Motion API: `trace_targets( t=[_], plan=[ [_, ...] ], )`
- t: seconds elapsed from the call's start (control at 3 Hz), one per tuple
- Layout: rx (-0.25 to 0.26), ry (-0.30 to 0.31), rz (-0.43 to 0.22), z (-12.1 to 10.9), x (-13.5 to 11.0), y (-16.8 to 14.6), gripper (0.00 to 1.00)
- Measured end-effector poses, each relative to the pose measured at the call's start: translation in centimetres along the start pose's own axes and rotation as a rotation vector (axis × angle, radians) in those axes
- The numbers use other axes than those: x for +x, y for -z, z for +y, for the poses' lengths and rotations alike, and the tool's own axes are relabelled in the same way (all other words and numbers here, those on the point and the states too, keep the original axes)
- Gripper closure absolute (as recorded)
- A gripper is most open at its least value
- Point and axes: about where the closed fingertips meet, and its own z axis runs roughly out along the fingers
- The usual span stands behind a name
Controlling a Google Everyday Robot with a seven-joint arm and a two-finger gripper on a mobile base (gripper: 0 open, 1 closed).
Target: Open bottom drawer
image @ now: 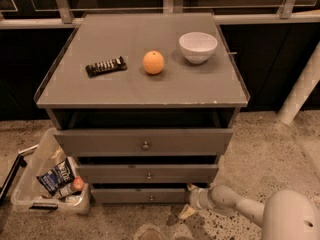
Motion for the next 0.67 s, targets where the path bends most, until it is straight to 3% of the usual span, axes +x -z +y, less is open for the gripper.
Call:
trace_targets(
  t=[0.33,0.67],
  plan=[
    [0.000,0.000,0.000,0.00,0.00,0.00,0.00],
    [0.000,0.000,0.000,0.01,0.00,-0.01,0.19]
  ],
)
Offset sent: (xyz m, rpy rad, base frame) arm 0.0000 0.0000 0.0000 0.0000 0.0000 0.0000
